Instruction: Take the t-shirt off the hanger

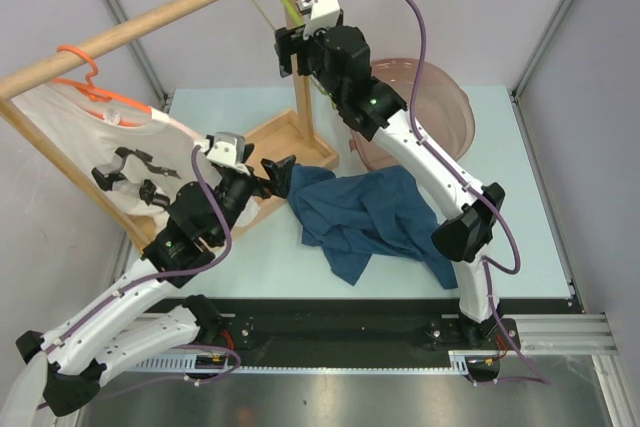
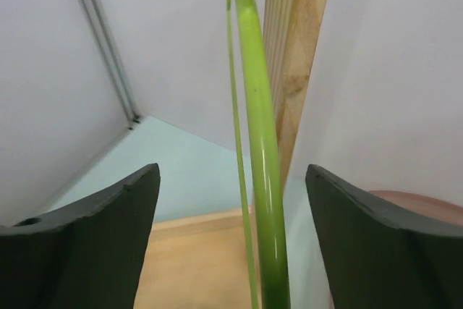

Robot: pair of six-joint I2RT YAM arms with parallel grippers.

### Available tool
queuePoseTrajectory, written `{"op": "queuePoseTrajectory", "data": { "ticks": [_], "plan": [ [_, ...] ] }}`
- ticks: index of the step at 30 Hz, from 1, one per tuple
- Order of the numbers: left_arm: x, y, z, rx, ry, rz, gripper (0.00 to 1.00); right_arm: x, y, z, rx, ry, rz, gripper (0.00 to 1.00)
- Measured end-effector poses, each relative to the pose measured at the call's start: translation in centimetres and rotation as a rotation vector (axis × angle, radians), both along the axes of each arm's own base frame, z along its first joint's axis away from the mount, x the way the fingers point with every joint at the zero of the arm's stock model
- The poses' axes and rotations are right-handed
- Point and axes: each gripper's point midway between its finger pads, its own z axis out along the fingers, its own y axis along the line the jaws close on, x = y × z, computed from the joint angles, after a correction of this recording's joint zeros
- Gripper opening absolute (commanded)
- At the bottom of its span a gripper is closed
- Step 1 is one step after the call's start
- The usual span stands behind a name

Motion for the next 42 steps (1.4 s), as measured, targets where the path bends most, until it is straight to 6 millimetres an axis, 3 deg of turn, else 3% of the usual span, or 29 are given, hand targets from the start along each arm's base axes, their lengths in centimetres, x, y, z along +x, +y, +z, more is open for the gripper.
{"op": "queuePoseTrajectory", "data": {
  "ticks": [4, 7, 11, 15, 17, 21, 22, 25, 29, 33, 38, 42],
  "plan": [
    [0.0, 0.0, 0.0, 0.000, 0.000, 0.001, 1.00, -1.3, -0.6, -0.1, -0.045, 0.017, -0.060, 1.00],
    [0.1, 0.0, -0.1, 0.003, 0.003, 0.002, 1.00, -3.3, -2.4, 0.4, -0.058, 0.044, -0.154, 1.00],
    [0.4, -0.4, -0.7, 0.017, 0.017, 0.000, 1.00, -8.2, -6.1, 0.7, -0.045, 0.090, -0.255, 1.00],
    [0.9, -1.8, -2.1, 0.052, 0.045, -0.038, 1.00, -13.8, -11.2, -1.0, 0.004, 0.142, -0.299, 1.00],
    [1.1, -3.4, -3.4, 0.091, 0.073, -0.101, 1.00, -16.0, -13.6, -2.3, 0.044, 0.172, -0.309, 0.99],
    [1.7, -7.9, -6.4, 0.193, 0.197, -0.261, 1.00, -18.8, -18.0, -7.5, 0.105, 0.261, -0.346, 1.00],
    [2.0, -9.3, -7.3, 0.221, 0.240, -0.305, 1.00, -19.5, -18.9, -9.6, 0.108, 0.294, -0.357, 1.00],
    [2.0, -11.5, -9.8, 0.272, 0.332, -0.396, 1.00, -21.0, -20.6, -14.3, 0.101, 0.371, -0.376, 1.00],
    [1.1, -12.7, -13.3, 0.332, 0.466, -0.475, 1.00, -22.5, -22.3, -20.1, 0.091, 0.474, -0.398, 1.00],
    [0.4, -13.5, -15.4, 0.364, 0.552, -0.531, 1.00, -22.9, -23.3, -24.8, 0.086, 0.549, -0.411, 1.00],
    [-0.3, -13.6, -16.7, 0.379, 0.601, -0.566, 1.00, -22.2, -23.6, -32.5, 0.109, 0.683, -0.380, 1.00],
    [-0.3, -13.6, -16.4, 0.375, 0.593, -0.566, 1.00, -21.5, -22.9, -36.2, 0.145, 0.735, -0.319, 1.00]
  ]
}}
